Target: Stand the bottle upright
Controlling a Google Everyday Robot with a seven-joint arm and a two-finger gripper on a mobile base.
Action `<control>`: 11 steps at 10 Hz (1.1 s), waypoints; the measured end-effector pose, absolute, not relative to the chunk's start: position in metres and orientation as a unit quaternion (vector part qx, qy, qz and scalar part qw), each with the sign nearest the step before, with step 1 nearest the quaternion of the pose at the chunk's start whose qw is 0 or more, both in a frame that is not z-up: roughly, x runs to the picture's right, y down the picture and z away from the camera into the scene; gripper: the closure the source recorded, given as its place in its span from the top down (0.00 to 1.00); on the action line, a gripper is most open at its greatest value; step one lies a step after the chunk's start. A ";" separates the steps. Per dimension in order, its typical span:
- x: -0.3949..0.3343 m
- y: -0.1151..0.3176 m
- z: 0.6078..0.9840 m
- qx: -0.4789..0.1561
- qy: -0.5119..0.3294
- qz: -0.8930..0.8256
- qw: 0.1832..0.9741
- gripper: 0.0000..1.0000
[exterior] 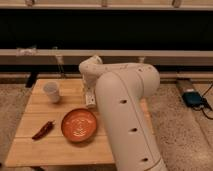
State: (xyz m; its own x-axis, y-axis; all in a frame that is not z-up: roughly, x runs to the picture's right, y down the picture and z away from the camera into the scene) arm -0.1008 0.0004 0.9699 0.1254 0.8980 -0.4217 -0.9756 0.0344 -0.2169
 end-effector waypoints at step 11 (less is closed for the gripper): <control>-0.093 -0.032 0.937 -0.224 -0.005 0.608 0.761 0.00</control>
State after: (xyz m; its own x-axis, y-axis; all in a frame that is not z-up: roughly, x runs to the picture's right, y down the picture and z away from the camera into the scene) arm -0.0927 -0.0322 0.9367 0.2598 0.9285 -0.2652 -0.9240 0.1593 -0.3476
